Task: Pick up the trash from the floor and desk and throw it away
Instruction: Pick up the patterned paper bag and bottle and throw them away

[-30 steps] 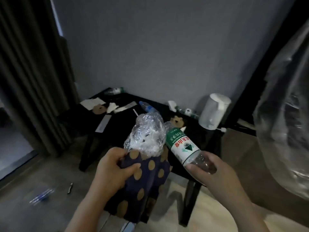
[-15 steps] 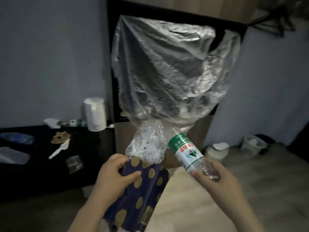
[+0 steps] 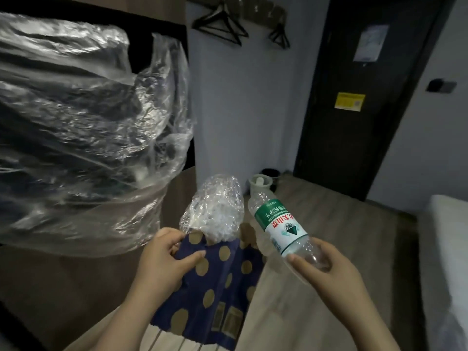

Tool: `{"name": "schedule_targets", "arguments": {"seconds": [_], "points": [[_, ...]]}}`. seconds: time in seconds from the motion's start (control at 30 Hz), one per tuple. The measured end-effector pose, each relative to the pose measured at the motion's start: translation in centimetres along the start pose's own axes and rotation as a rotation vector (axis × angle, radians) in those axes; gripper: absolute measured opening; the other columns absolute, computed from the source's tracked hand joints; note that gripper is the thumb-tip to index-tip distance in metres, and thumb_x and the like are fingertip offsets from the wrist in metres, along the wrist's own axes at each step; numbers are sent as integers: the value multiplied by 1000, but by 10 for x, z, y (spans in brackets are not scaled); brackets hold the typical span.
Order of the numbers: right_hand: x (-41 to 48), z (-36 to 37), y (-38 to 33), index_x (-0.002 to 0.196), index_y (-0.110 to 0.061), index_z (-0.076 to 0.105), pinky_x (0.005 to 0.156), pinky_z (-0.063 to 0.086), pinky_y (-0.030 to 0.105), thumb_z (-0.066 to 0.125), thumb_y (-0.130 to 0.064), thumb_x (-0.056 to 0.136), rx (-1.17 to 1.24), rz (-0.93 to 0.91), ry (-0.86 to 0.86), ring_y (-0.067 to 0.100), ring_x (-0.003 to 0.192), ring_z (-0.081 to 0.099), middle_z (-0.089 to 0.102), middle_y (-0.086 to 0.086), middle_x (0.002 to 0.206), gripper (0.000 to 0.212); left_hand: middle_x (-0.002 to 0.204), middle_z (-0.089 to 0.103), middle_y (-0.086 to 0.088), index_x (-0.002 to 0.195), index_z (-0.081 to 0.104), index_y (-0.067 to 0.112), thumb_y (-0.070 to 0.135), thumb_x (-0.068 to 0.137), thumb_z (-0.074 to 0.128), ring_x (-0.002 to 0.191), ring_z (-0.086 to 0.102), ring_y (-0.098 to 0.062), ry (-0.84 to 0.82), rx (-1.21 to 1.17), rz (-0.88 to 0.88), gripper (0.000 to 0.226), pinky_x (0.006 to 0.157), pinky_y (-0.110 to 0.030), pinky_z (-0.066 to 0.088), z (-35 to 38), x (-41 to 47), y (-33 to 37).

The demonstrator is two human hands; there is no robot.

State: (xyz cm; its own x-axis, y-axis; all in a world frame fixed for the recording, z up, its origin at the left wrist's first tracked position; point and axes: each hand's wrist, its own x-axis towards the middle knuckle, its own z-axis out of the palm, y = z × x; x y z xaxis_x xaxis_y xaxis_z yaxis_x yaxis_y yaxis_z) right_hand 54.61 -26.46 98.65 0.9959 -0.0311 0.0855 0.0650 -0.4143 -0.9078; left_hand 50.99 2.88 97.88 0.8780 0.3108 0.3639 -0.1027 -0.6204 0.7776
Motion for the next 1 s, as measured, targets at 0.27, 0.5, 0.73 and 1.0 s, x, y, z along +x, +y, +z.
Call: {"name": "schedule_targets", "arguments": {"seconds": [0.27, 0.5, 0.73, 1.0], "points": [[94, 30, -9, 118, -36, 60, 75, 50, 24, 77, -57, 63, -37, 39, 181, -2, 91, 62, 67, -17, 102, 62, 81, 57, 9, 68, 65, 31, 26, 67, 85, 76, 56, 2, -84, -67, 76, 20, 63, -21, 41, 42, 124, -36], [174, 76, -28, 113, -41, 59, 66, 46, 17, 72, -67, 60, -4, 81, 233, -6, 89, 61, 65, -21, 101, 60, 83, 56, 19, 72, 66, 41, 23, 66, 84, 78, 59, 2, -76, -180, 91, 26, 65, -19, 45, 66, 223, -67], [257, 79, -7, 115, -38, 60, 79, 57, 36, 71, -64, 65, -3, 151, 271, -2, 88, 63, 66, -17, 102, 57, 80, 59, 12, 67, 65, 37, 25, 66, 84, 80, 57, 4, -112, -138, 62, 23, 61, -16, 41, 128, 297, -89], [400, 48, 38, 107, -41, 59, 81, 56, 36, 72, -61, 66, 33, 178, 297, -1, 89, 61, 64, -20, 96, 47, 81, 59, 12, 69, 66, 35, 26, 69, 83, 81, 55, 7, -140, -87, 82, 19, 62, -14, 39, 235, 409, -70]]}}
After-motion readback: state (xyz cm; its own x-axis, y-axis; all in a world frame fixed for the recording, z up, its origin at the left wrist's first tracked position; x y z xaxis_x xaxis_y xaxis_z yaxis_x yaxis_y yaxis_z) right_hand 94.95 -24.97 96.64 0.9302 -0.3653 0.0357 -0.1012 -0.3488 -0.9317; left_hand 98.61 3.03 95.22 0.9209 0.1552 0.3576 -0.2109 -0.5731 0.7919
